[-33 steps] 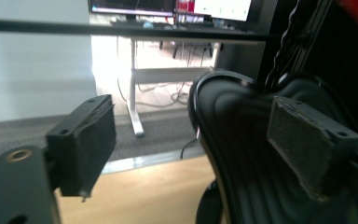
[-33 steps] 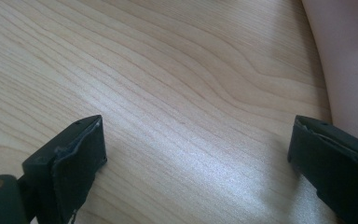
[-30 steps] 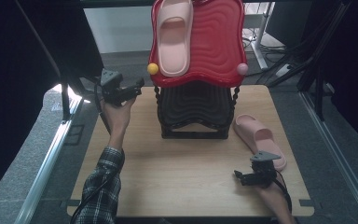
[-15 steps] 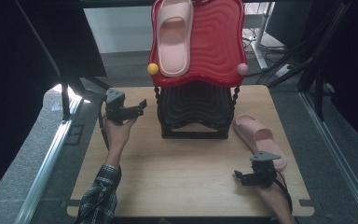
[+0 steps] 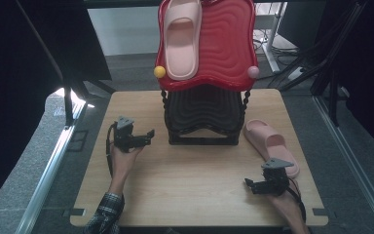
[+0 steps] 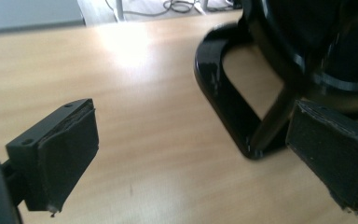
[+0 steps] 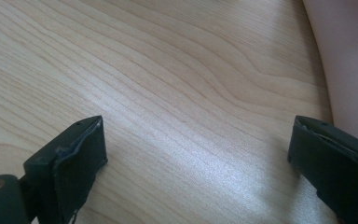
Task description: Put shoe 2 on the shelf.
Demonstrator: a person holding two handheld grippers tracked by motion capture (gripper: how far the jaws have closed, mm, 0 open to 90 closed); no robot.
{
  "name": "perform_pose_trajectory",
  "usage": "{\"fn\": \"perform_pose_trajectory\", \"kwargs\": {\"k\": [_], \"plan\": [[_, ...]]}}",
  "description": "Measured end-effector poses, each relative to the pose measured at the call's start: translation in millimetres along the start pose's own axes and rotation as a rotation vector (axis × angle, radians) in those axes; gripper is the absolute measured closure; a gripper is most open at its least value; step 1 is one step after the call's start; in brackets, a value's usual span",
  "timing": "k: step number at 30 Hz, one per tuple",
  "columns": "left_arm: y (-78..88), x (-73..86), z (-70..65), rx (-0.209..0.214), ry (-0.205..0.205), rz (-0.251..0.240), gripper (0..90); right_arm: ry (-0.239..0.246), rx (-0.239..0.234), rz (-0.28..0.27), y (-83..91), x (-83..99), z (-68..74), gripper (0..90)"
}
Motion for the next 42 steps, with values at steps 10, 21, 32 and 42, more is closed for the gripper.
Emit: {"fn": "perform_pose_trajectory", "kwargs": {"k": [10, 21, 32, 42], "plan": [[5.5, 60.6, 3.9, -0.024, -0.017, 0.127, 0.9, -0.013, -0.017, -0.005, 5.5, -5.5, 1.4, 4.2], [7.7, 97.4, 9.7, -0.110, -0.056, 0.232, 0.4, -0.013, -0.024, -0.015, 12.2, -16.7, 9.1, 3.5], [5.9, 100.9, 8.3, -0.104, -0.061, 0.272, 0.5, -0.074, 0.032, -0.060, 36.4, -25.0, -22.4, 17.5], [5.9, 100.9, 8.4, -0.104, -0.061, 0.272, 0.5, -0.131, 0.089, -0.085, 57.3, -16.0, -72.2, 38.2]]}}
Point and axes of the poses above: each handheld gripper's, and its own axes: y roughly backward along the jaws, x roughly out of its underside, z roughly to its left, the point moved 8 cm from there along -y, roughly forward along the jaws, and after that the axes turned 10 degrees about y, right-handed, at the moved point
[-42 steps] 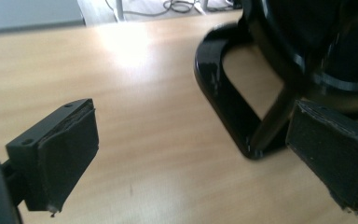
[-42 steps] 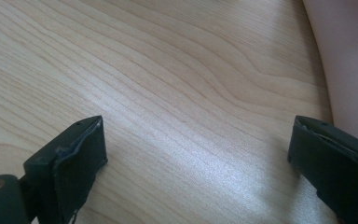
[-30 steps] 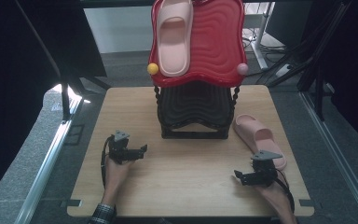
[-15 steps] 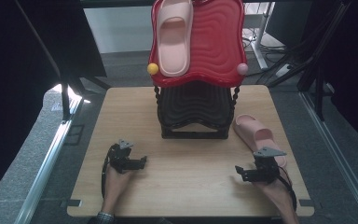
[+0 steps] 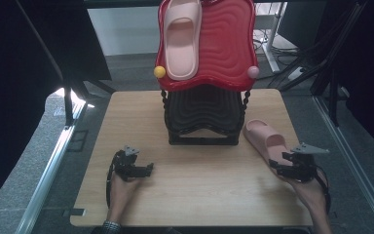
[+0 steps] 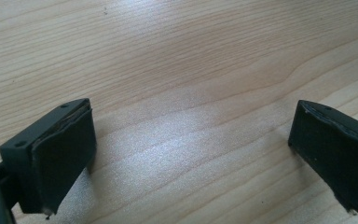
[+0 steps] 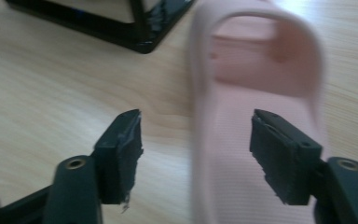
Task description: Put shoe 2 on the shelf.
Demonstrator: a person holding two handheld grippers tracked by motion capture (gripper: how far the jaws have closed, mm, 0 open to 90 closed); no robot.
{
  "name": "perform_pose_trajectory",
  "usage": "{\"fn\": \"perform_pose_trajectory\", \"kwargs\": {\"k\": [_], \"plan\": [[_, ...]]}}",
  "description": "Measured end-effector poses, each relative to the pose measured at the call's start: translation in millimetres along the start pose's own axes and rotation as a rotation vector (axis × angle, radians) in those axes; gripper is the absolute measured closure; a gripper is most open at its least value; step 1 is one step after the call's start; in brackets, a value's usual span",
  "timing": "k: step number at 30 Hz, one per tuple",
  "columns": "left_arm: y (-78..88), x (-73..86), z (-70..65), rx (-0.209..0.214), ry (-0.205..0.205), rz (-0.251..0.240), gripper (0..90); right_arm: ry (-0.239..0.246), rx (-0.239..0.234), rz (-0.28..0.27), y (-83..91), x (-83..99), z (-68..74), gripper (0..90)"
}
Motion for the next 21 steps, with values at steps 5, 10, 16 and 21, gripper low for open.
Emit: {"fn": "perform_pose_trajectory", "kwargs": {"k": [5, 10, 16, 21], "plan": [[0.0, 0.0, 0.0, 0.000, 0.001, -0.001, 0.5, -0.046, 0.035, -0.022, -0.6, 4.3, -26.0, 50.1], [0.0, 0.0, 0.0, 0.000, 0.000, -0.001, 0.5, -0.055, 0.068, -0.025, -5.9, 4.0, -44.0, 60.0], [0.0, 0.0, 0.0, 0.000, 0.000, -0.001, 0.5, -0.053, 0.091, -0.017, -18.3, 0.6, -62.2, 69.7], [0.0, 0.0, 0.0, 0.000, 0.000, 0.000, 0.6, -0.038, 0.087, -0.010, -33.7, -2.4, -70.5, 70.8]]}}
Point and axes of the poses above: each handheld gripper's, and its own axes: y roughly backward along the jaws, x roughly out of its underside, z roughly to its left, the point moved 8 cm from there along -y, roughly forward along the jaws, and after that the axes turned 10 degrees about y, right-handed, at the moved point
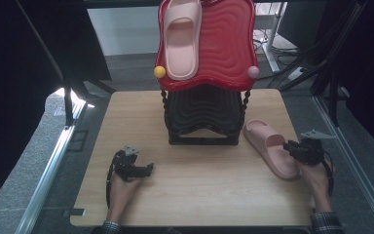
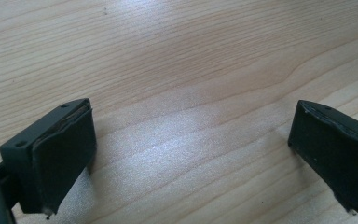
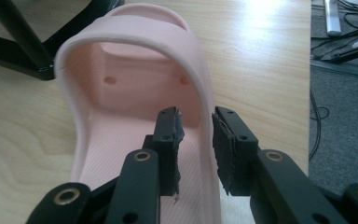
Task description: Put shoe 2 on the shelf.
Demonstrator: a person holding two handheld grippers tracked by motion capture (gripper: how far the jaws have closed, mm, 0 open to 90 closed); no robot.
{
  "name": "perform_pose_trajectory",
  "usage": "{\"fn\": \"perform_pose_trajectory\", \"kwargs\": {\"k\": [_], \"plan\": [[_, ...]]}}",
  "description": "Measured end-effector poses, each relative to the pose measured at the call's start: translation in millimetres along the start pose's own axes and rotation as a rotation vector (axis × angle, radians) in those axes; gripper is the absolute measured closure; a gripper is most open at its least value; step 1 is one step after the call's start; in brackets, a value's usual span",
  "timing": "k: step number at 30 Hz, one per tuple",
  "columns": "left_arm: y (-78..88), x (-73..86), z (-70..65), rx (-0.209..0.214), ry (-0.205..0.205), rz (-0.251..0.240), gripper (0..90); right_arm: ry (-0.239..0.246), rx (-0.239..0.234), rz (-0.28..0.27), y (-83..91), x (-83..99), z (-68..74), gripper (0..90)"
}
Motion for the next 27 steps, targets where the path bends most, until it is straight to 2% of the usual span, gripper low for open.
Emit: {"fn": "perform_pose_trajectory", "kwargs": {"k": [8, 12, 14, 19, 22, 27], "plan": [[-0.1, -0.1, -0.1, 0.001, -0.001, -0.005, 0.9, 0.037, 0.016, 0.041, -21.3, -1.0, -7.2, 74.7], [-0.1, 0.0, -0.3, 0.002, 0.000, -0.004, 1.0, 0.033, -0.010, 0.038, -25.2, -2.5, -6.9, 80.3], [0.1, 0.0, -0.6, 0.004, -0.001, -0.006, 1.3, 0.035, -0.002, 0.039, -25.5, -2.3, -6.7, 82.1], [0.5, 0.1, -1.4, 0.008, -0.006, -0.008, 2.9, 0.005, 0.016, 0.041, -22.6, -1.9, -5.6, 83.7], [0.6, 0.1, -1.4, 0.008, -0.006, -0.007, 2.9, 0.002, 0.034, 0.038, -20.5, -2.3, -5.6, 83.8], [0.6, 0.1, -1.4, 0.008, -0.006, -0.007, 2.8, -0.046, 0.063, -0.008, -13.9, -8.9, -7.3, 83.6]]}}
Point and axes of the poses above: each handheld gripper's, and its own axes: y roughly backward along the jaws, x roughly out of its underside, z roughly to its left, the point moved 8 cm from there along -y, roughly forward along the jaws, and after that the axes turned 10 degrees about y, right-handed, at the moved point
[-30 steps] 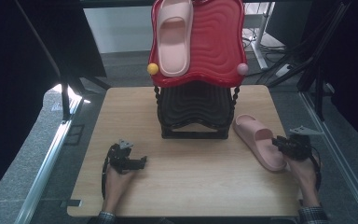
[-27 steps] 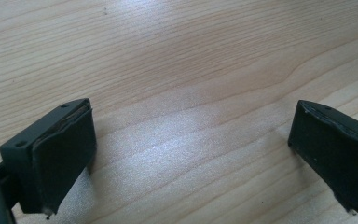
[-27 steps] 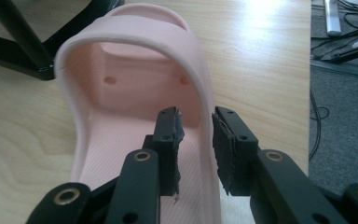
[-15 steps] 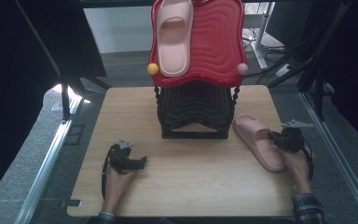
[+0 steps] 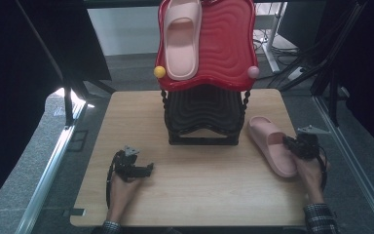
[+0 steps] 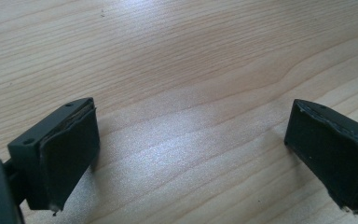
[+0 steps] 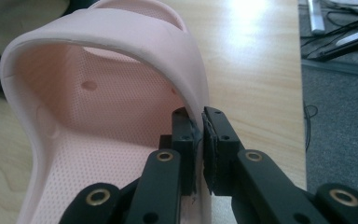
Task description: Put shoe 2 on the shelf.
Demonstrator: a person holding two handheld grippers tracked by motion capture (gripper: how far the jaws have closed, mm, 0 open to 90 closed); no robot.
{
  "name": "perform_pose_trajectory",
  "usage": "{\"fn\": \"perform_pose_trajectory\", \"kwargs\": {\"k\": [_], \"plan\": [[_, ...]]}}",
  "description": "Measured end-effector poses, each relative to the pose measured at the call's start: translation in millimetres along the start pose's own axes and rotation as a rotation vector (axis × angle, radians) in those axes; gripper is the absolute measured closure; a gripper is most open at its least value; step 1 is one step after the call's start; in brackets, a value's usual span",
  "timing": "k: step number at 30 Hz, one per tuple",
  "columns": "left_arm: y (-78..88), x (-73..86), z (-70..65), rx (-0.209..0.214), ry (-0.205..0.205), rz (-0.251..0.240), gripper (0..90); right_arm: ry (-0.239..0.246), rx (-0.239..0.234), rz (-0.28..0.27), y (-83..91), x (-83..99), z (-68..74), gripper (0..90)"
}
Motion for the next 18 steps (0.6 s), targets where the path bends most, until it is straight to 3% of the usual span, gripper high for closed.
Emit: {"fn": "perform_pose_trajectory", "kwargs": {"k": [12, 18], "plan": [[-0.1, 0.1, 0.0, 0.000, 0.002, 0.001, 2.5, -0.026, 0.053, -0.095, 8.5, -23.8, 5.6, 83.4], [0.0, 0.2, 0.1, -0.001, 0.000, 0.002, 2.5, -0.070, 0.084, -0.202, 20.7, -54.0, 3.6, 83.8]]}}
Point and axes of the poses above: each handheld gripper's, and its own axes: y roughly backward along the jaws, x roughly out of its underside, z roughly to its left, the point moved 8 cm from there along -y, roughly forward along the jaws, and after that the axes turned 10 degrees about y, right-handed, at the moved point
